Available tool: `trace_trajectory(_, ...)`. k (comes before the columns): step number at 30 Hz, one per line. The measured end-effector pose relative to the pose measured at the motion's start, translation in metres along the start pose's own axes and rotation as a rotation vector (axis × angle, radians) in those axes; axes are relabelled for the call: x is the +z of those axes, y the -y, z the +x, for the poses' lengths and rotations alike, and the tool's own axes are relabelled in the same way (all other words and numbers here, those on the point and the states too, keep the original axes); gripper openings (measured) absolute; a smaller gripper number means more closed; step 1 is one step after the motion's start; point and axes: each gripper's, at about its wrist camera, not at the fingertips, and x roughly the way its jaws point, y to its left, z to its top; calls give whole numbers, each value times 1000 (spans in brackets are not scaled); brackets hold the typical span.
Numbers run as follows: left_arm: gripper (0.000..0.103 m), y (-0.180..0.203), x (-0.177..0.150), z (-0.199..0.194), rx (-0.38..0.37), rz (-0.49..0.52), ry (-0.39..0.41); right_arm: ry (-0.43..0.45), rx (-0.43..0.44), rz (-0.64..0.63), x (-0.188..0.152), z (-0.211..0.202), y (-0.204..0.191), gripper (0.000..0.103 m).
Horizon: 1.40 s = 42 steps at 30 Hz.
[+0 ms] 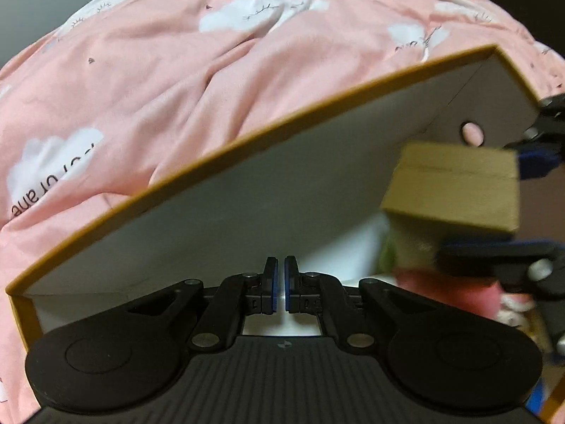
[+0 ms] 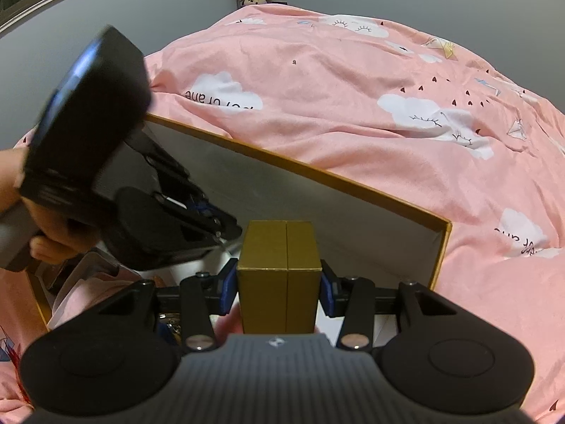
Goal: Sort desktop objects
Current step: 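Lower the gold box into the cardboard box with the right tool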
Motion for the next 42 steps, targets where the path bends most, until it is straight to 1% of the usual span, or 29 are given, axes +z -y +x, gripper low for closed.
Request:
trace_trajectory(5,2,-8,-8,1,47,6,-55,5,20,-5,1,3,0,48)
trace_trajectory(7,2,-12,-12,3,80,2,-91,5,31,0,2,6,0,48)
trace_trajectory(9,2,-16,-18,4,123,3,-104,3,45,2,3,8,-2,48)
trace_trajectory(11,2,-21,-22,-2,115,-20,-78,4,57,-2,4,10,-5,48)
trace_trajectory(13,2,-25,-26,-15,92,-51,-16,7,57,-8,6,12,-8,48)
trace_trajectory(16,2,-28,-31,-43,83,-76,67,2,44,0,9,16,-10,48)
trace_trajectory(20,2,-38,-43,-81,106,-131,164,-15,3,14,14,23,-10,48)
trace_trajectory(21,2,-42,-38,-86,115,-148,180,-16,1,15,15,25,-10,48)
trace_trajectory(24,3,-58,-49,-105,159,-201,221,-37,-25,15,16,31,-12,48)
trace_trajectory(25,3,-77,-48,-107,164,-208,230,-41,-39,4,16,34,-13,48)
trace_trajectory(26,3,-77,-40,-108,166,-215,234,-47,-50,-10,16,38,-14,48)
trace_trajectory(28,3,-77,-48,-115,175,-235,236,-61,-55,-22,14,44,-16,48)
trace_trajectory(30,3,-75,-57,-119,185,-250,231,-55,-53,-56,13,46,-20,48)
trace_trajectory(32,3,-72,-66,-117,190,-269,222,-61,-58,-95,12,46,-27,47)
trace_trajectory(35,6,-78,-73,-119,175,-295,221,-74,-68,-158,8,44,-34,47)
trace_trajectory(38,6,-78,-75,-119,170,-295,225,-84,-57,-162,8,41,-31,47)
trace_trajectory(40,6,-78,-75,-119,165,-304,225,-64,-50,-182,12,35,-32,47)
trace_trajectory(42,7,-79,-75,-119,165,-322,225,-27,-58,-254,16,28,-42,47)
